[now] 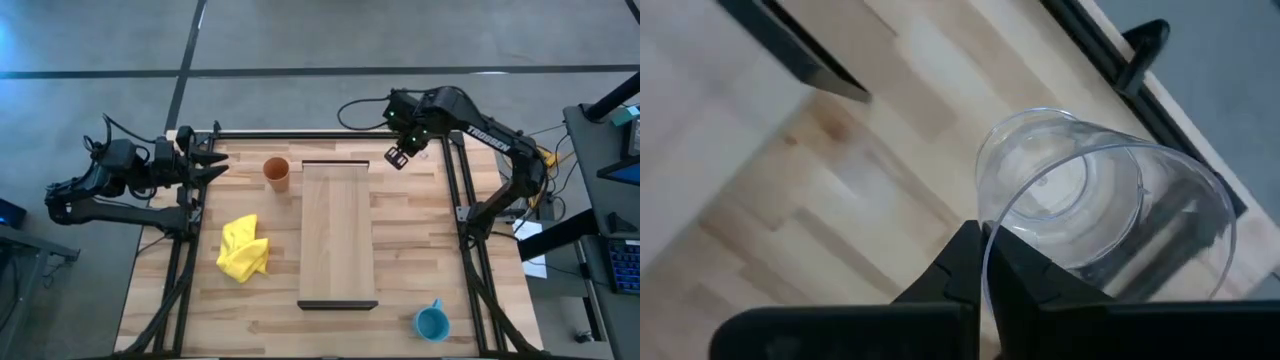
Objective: Stack small to large cups/mugs on shelf
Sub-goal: Put the transparent mug on the shelf
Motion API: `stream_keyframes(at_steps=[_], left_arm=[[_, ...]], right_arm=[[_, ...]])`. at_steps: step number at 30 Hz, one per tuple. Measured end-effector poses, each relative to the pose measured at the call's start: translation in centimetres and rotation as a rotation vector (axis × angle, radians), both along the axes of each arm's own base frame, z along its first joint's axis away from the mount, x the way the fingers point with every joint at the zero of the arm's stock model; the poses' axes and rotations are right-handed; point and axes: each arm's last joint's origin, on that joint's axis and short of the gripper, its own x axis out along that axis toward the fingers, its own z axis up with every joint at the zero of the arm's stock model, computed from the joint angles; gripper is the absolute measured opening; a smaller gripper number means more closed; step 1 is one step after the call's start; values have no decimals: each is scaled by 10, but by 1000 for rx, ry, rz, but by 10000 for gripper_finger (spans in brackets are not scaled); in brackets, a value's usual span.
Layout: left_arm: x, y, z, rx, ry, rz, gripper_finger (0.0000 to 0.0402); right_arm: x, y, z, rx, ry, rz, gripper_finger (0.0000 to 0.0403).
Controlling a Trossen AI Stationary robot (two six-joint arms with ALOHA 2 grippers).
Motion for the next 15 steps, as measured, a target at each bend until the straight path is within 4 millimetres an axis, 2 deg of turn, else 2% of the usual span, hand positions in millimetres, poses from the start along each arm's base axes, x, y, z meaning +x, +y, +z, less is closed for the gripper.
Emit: stream_keyframes(at_steps=[5,15], left_arm=[[0,0,0,0,1,0,102],[0,0,0,0,2,0,102]], right_arm=[[-3,3,22,-13,-68,-40,9],[-2,26,68,-32,-271,55,9]])
